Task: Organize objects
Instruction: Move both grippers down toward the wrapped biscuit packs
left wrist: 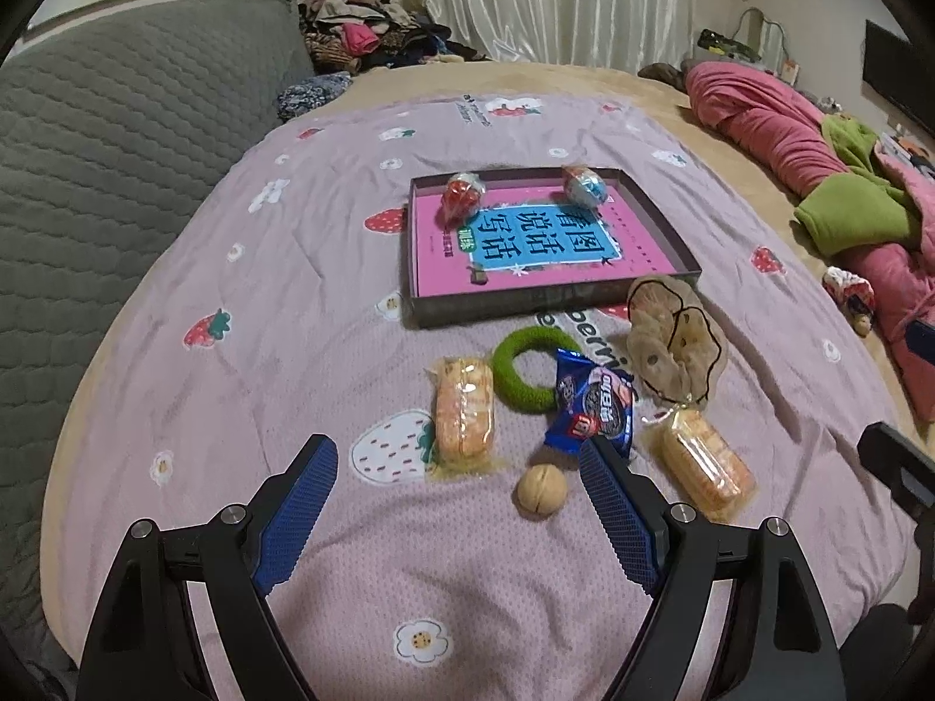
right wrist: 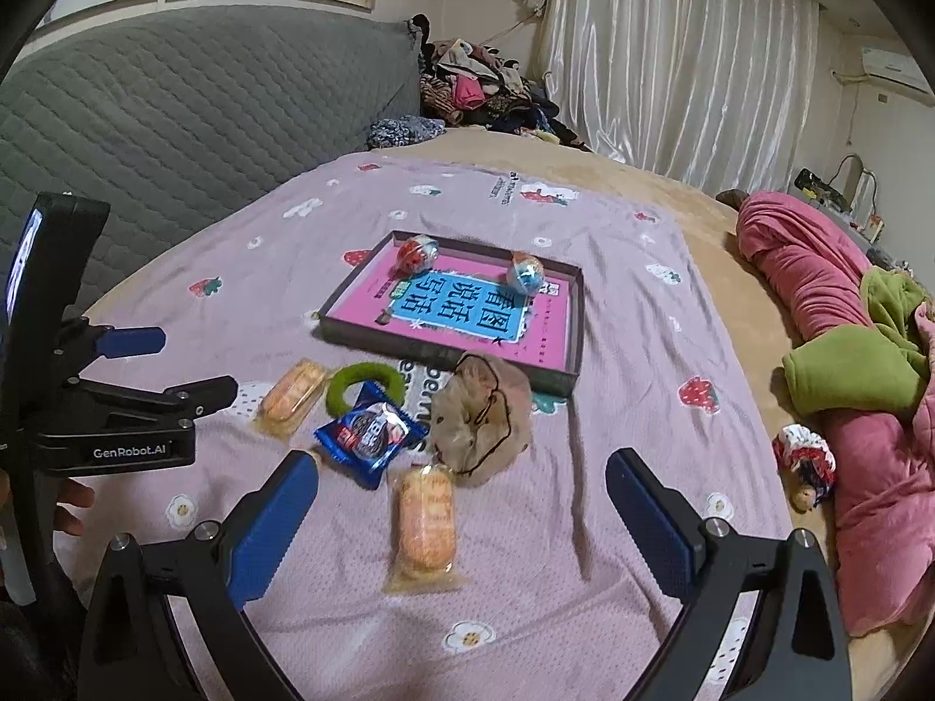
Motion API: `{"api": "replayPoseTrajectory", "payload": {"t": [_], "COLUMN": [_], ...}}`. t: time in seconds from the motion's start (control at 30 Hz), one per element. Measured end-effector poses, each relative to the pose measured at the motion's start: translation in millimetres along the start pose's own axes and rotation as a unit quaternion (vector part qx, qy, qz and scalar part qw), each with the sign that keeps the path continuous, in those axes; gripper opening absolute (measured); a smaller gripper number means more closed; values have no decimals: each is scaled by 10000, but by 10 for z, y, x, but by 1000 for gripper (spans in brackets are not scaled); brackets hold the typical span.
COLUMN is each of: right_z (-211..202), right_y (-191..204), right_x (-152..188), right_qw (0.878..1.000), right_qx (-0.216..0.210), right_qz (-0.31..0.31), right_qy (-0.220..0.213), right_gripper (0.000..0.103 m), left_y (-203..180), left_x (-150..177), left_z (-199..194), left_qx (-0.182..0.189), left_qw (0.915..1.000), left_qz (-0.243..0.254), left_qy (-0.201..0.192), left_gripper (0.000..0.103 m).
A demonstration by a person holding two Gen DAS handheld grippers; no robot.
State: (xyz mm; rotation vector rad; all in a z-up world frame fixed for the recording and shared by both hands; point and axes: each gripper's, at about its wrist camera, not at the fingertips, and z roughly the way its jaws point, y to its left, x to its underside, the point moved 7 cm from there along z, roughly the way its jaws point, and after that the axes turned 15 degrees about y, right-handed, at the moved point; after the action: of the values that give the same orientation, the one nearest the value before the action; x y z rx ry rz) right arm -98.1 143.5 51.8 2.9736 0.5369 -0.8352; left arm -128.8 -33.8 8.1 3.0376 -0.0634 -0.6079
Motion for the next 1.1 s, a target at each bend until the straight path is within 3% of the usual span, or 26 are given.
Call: {"api": "replayPoseTrajectory", "payload": {"t": [0.63, 1.1], "right_z": [199, 422], "right_y": [188, 200], "right_x": [333, 450], "right_qw": [9998, 9993], "right_qx": [65, 17], "right_qz": [-89, -25], "right_qy": [170, 360], "right_gripper": [100, 100], "left_y": [-4, -40], "left_x": [295, 384], "left_z": [213, 419], "left_qx": [-28, 190], "left_qw": [9999, 9993], "left_qz": [-17, -57], "left_qy": [166, 323], "left_gripper": [86, 86]}}
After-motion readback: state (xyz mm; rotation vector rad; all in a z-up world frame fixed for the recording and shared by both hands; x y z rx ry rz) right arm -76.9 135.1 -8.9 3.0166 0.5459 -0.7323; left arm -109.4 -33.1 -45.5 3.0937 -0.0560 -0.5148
